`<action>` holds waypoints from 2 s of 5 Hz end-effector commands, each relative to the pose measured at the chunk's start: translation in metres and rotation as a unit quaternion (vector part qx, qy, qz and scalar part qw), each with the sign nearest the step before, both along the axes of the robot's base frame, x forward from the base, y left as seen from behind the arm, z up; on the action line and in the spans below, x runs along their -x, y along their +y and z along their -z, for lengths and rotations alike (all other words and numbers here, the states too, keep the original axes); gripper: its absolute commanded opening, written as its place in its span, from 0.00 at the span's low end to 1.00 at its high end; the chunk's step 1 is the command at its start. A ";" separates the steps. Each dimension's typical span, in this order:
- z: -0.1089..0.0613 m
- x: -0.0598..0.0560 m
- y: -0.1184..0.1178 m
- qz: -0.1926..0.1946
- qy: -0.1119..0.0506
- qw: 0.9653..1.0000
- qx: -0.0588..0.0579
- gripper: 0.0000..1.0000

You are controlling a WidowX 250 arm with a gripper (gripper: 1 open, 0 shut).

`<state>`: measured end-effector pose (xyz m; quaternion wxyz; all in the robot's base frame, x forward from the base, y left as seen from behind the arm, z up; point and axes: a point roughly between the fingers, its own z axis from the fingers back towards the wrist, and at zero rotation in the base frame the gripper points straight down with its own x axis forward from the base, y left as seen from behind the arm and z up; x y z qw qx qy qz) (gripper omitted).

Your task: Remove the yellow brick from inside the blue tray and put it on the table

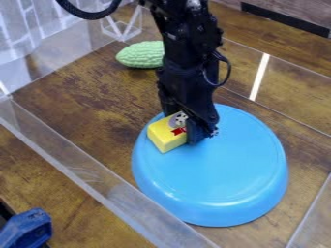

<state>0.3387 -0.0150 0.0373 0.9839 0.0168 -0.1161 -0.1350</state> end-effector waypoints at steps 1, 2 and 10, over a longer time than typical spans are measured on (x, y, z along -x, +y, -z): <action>0.011 0.008 0.012 -0.016 0.030 0.999 0.000 0.00; 0.009 0.008 0.014 -0.015 0.034 0.999 0.000 0.00; 0.002 0.012 0.019 0.002 0.052 0.999 0.004 0.00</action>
